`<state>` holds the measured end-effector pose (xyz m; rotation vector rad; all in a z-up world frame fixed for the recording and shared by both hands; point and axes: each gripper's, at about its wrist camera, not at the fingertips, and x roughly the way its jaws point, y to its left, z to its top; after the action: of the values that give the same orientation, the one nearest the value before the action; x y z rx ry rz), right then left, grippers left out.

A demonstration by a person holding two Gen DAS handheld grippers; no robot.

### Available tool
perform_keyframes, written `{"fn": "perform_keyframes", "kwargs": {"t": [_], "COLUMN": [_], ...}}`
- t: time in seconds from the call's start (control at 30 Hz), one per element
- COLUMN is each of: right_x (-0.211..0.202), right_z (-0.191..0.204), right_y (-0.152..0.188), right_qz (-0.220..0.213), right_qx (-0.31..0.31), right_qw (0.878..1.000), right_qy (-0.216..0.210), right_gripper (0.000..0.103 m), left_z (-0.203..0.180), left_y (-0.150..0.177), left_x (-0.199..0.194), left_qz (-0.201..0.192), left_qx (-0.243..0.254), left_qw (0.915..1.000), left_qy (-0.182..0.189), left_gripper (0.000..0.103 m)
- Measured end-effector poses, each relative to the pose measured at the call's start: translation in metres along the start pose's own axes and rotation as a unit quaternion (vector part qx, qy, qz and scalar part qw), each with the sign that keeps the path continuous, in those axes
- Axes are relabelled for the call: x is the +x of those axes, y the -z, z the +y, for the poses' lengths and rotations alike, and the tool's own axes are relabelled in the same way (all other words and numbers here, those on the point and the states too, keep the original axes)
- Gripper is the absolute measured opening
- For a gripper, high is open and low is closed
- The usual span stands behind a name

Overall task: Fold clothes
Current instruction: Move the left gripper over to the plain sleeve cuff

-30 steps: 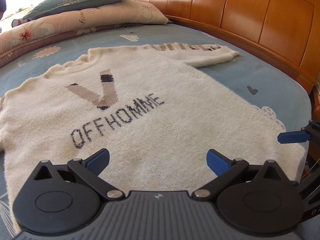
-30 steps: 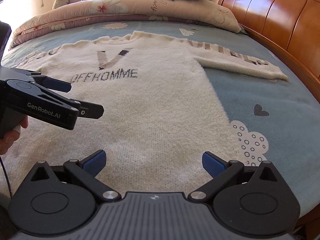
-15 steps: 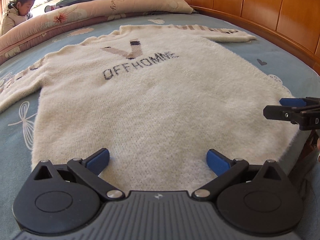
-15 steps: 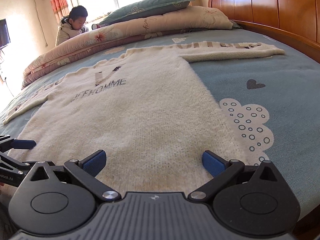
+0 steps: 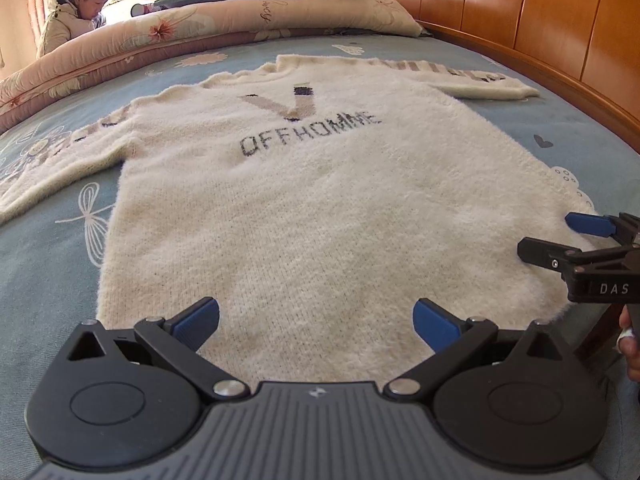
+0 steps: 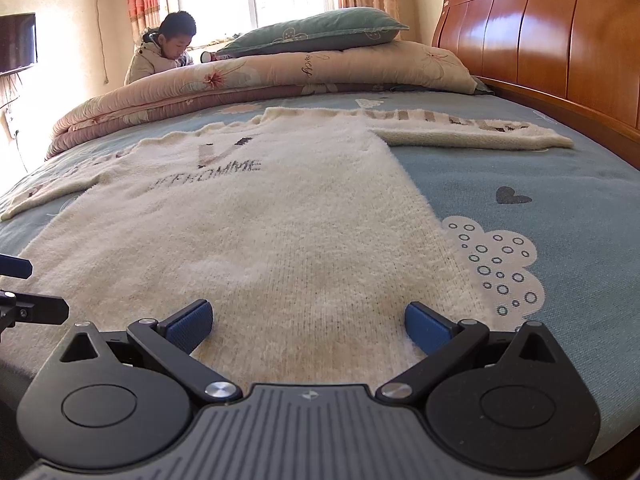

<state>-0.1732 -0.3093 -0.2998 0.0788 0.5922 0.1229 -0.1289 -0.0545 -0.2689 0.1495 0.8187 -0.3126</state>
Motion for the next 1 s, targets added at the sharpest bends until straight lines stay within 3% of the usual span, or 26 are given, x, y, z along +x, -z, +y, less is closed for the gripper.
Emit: {"fn": "perform_keyframes", "kwargs": {"t": [0.07,0.2,0.3,0.43,0.57,0.67,0.73,0.8,0.87,0.93,1.0], "right_x": [0.000,-0.001,-0.001,0.000,0.001,0.003,0.004,0.006,0.008,0.025,0.045], "right_z": [0.000,0.000,0.000,0.000,0.000,0.000,0.005,0.017,0.036,0.059,0.082], "right_y": [0.000,0.001,-0.001,-0.004,-0.009,-0.016,-0.023,-0.036,-0.059,-0.086,-0.112], "right_qz": [0.000,-0.001,-0.002,-0.006,-0.011,-0.024,-0.030,-0.036,-0.059,-0.065,-0.065], "right_qx": [-0.001,0.000,0.008,0.027,0.053,0.089,0.098,0.085,0.047,0.029,0.017], "right_qw": [1.000,1.000,1.000,1.000,0.998,0.996,0.995,0.995,0.995,0.990,0.981], "right_qy": [0.000,0.000,0.003,0.006,0.007,-0.005,-0.015,-0.027,-0.066,-0.122,-0.181], "right_gripper": [0.103,0.103,0.103,0.103,0.103,0.103,0.103,0.103,0.103,0.103,0.103], "left_z": [0.001,-0.001,0.008,0.040,0.091,0.142,0.182,0.218,0.252,0.283,0.309], "left_y": [0.002,0.017,0.017,-0.004,-0.041,-0.071,-0.086,-0.095,-0.099,-0.096,-0.085], "left_x": [0.007,0.000,-0.009,-0.027,-0.042,-0.047,-0.047,-0.045,-0.038,-0.028,-0.014], "left_qz": [0.012,-0.001,0.009,-0.006,-0.041,-0.063,-0.079,-0.092,-0.099,-0.101,-0.104], "left_qx": [-0.015,-0.006,-0.022,-0.092,-0.168,-0.243,-0.296,-0.337,-0.377,-0.424,-0.479], "left_qw": [0.9998,1.0000,0.9997,0.9951,0.9832,0.9661,0.9503,0.9366,0.9210,0.8999,0.8717], "left_qy": [-0.001,-0.006,0.008,0.035,0.059,0.059,0.054,0.028,0.004,-0.013,-0.014], "left_gripper": [0.102,0.102,0.103,0.102,0.102,0.102,0.101,0.099,0.097,0.091,0.078]}}
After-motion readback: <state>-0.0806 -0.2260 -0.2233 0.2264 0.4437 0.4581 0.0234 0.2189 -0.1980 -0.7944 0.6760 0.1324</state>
